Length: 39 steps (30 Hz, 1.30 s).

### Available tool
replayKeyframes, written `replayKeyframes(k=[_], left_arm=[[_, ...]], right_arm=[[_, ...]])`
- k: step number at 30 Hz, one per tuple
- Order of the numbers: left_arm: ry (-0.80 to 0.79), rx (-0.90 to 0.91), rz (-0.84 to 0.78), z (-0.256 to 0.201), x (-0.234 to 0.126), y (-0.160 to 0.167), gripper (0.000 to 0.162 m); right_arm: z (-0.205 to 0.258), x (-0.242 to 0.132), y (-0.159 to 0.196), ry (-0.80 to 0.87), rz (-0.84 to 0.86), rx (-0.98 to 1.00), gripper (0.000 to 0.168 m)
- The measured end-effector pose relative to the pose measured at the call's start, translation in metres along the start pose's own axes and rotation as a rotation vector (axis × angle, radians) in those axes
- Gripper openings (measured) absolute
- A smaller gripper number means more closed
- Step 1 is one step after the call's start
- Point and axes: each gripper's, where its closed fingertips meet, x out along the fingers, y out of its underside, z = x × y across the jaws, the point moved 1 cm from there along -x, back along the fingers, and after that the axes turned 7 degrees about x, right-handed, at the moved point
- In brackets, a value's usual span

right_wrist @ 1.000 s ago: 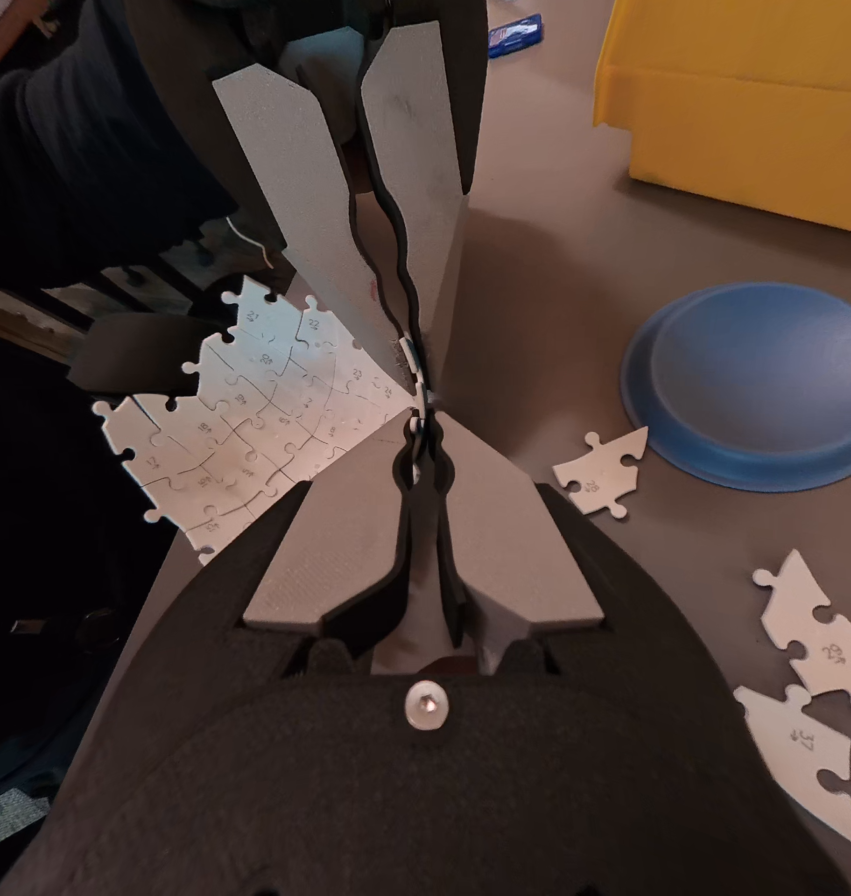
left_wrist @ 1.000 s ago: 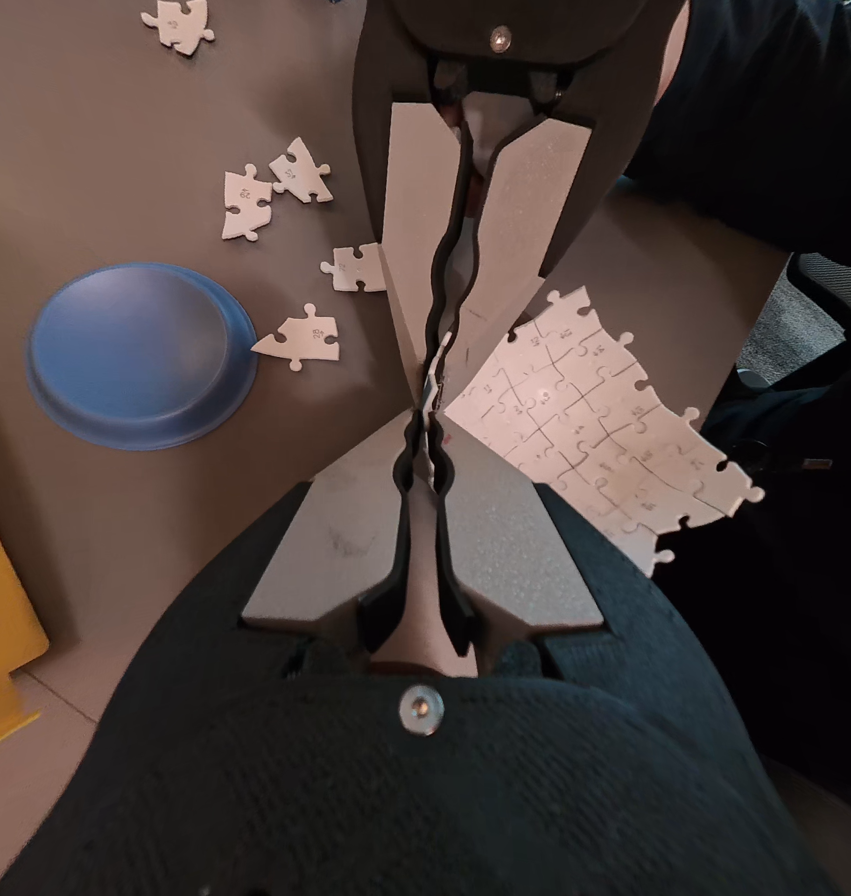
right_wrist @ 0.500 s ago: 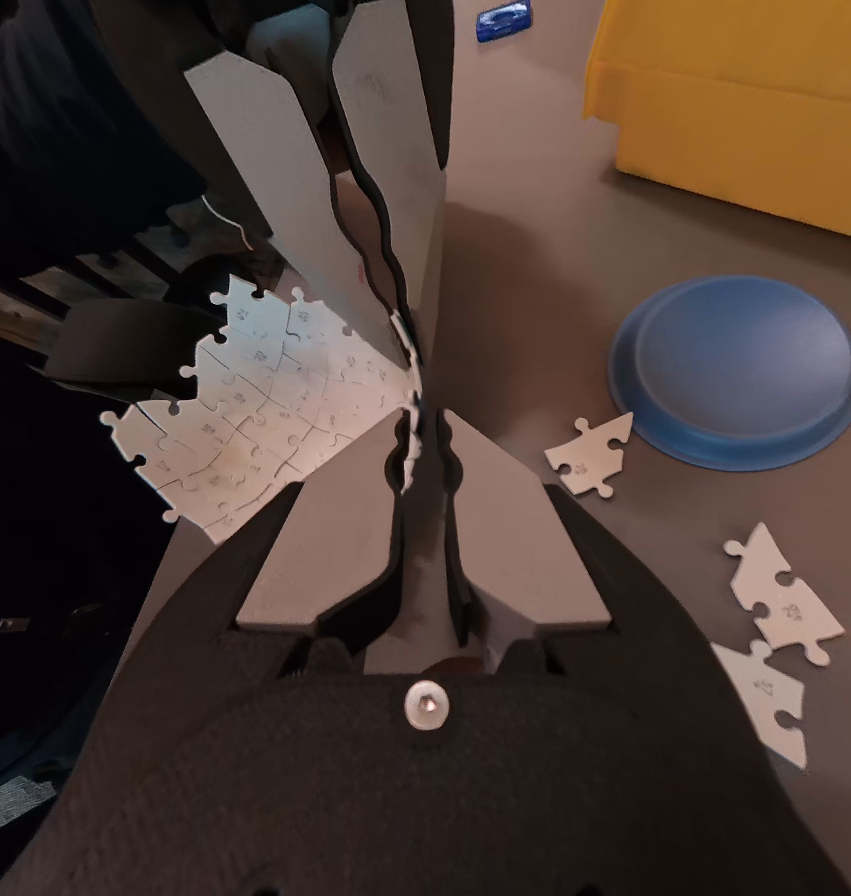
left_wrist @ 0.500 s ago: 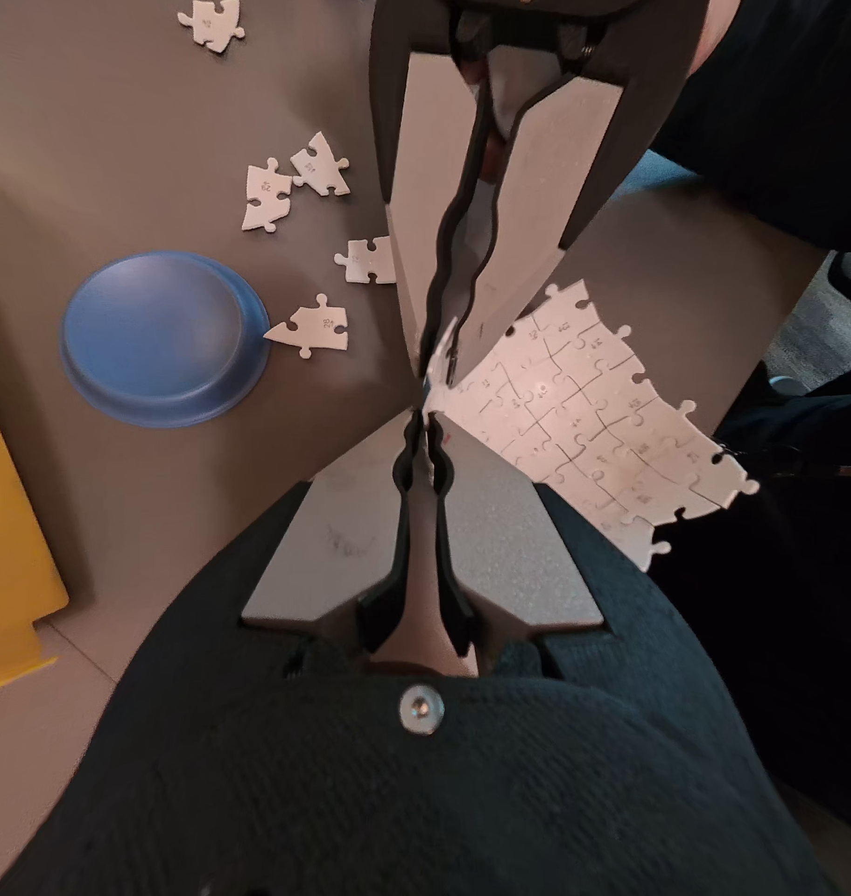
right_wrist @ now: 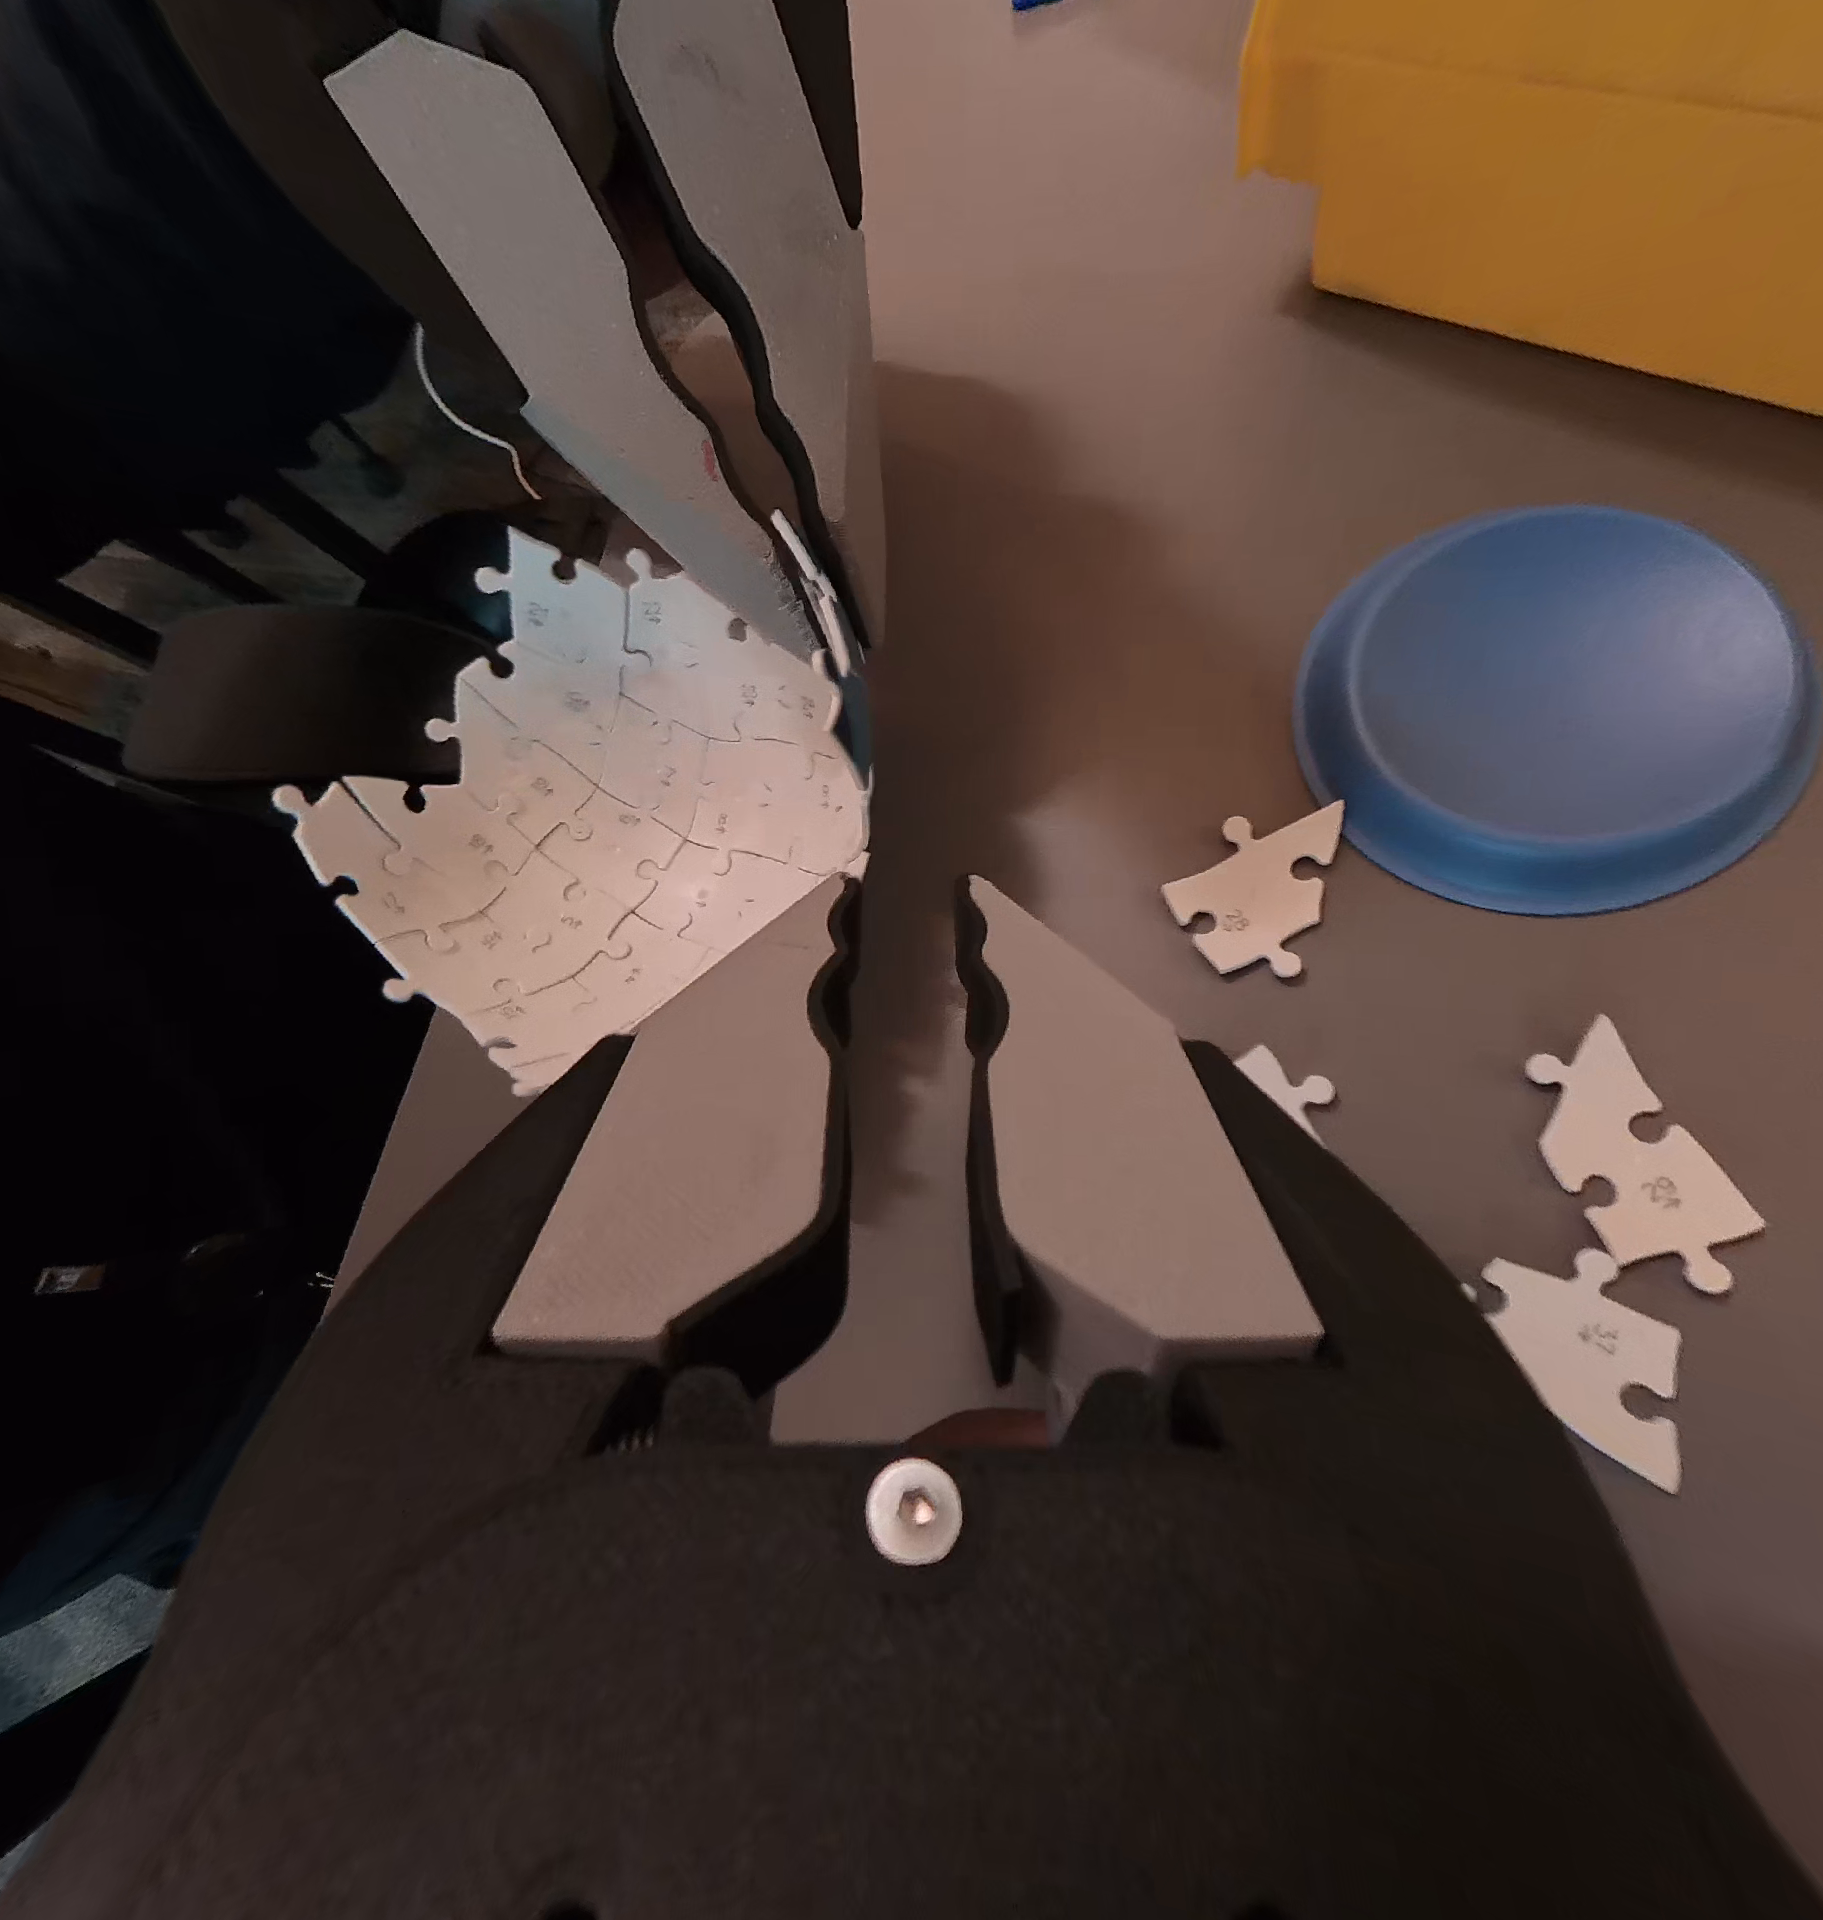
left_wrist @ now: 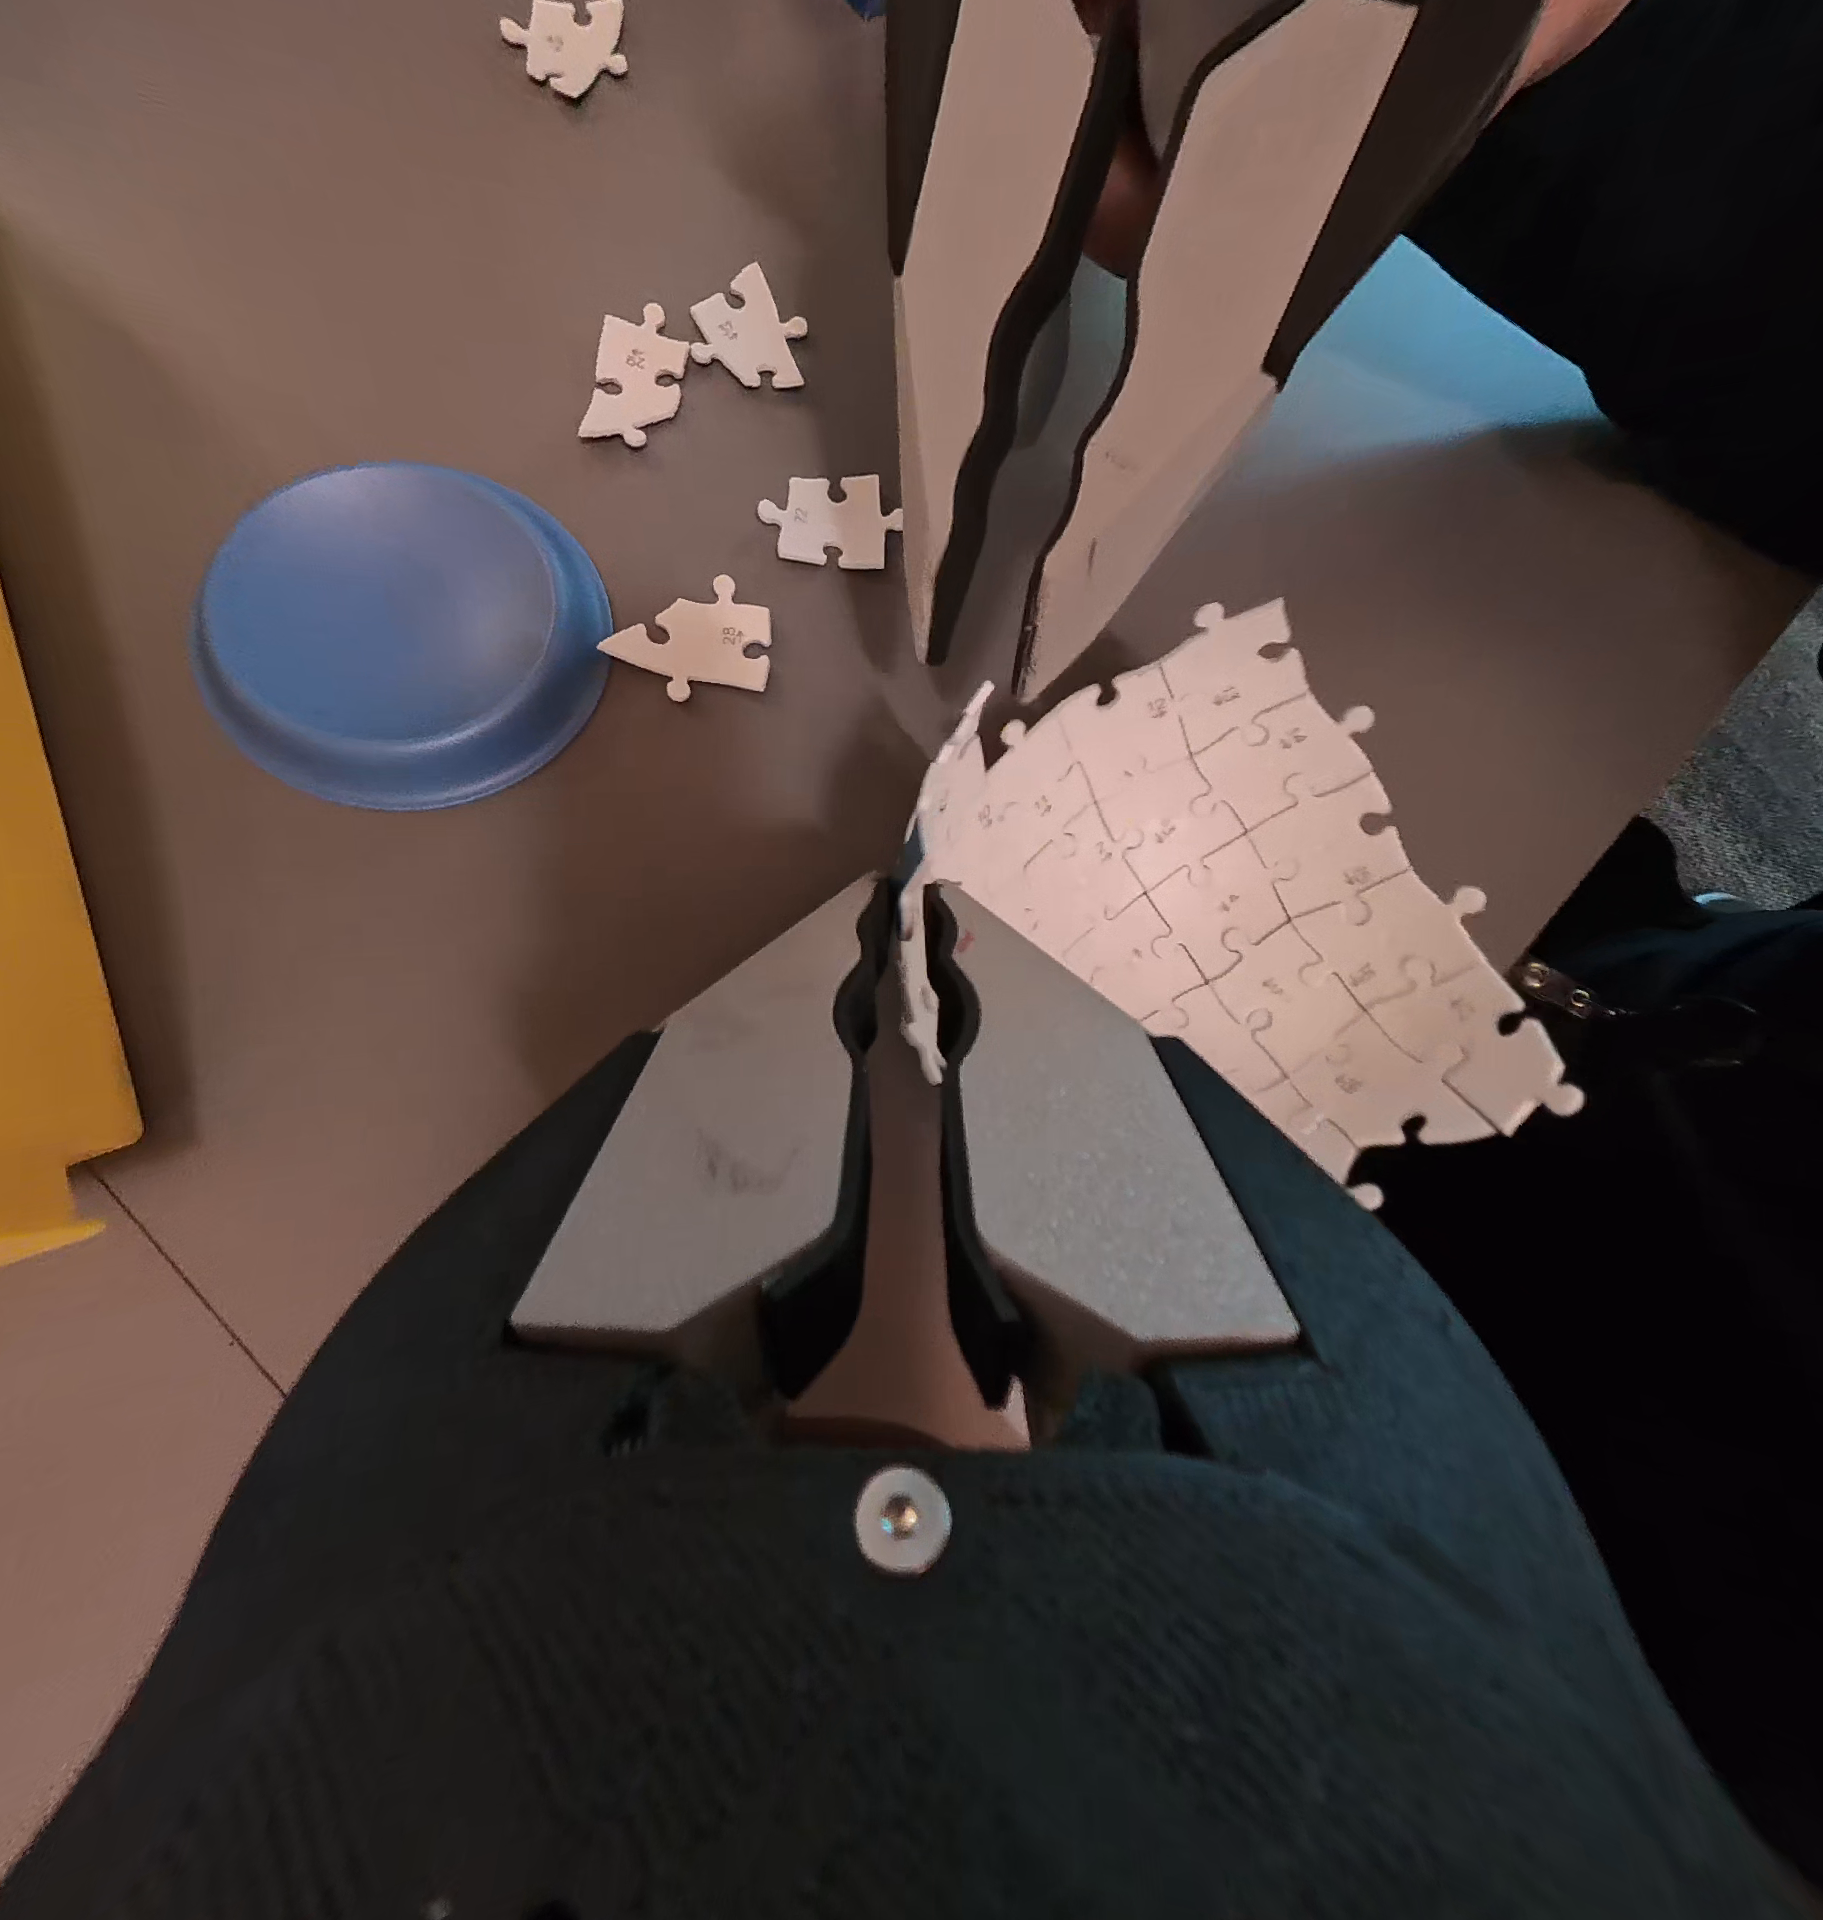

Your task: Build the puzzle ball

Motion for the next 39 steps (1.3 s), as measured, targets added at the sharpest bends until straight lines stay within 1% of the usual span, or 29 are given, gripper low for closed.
replayKeyframes(k=[8, 14, 15, 17, 18, 34, 39], left_arm=[[-0.013, 0.006, 0.001, -0.005, -0.001, -0.002, 0.004], [-0.016, 0.021, 0.003, -0.009, -0.002, -0.006, 0.004], [-0.019, 0.025, 0.005, -0.010, -0.001, -0.006, 0.004], [-0.028, 0.034, 0.012, -0.011, -0.001, -0.008, 0.004], [-0.029, 0.040, 0.017, -0.012, -0.001, -0.008, 0.004], [-0.036, 0.068, 0.042, -0.017, -0.002, -0.014, 0.005], [-0.024, 0.063, 0.030, -0.020, -0.002, -0.017, 0.007]], right_arm=[[0.020, 0.013, -0.003, -0.153, -0.001, 0.067, 0.020], [0.013, 0.029, 0.011, -0.106, 0.111, 0.076, 0.017], [0.014, 0.031, 0.012, -0.107, 0.131, 0.070, 0.015], [0.017, 0.034, 0.015, -0.120, 0.163, 0.060, 0.004], [0.017, 0.034, 0.015, -0.120, 0.171, 0.060, 0.004], [0.019, 0.027, 0.016, -0.100, 0.200, 0.017, 0.001], [0.018, 0.024, 0.015, -0.123, 0.185, 0.065, 0.000]])
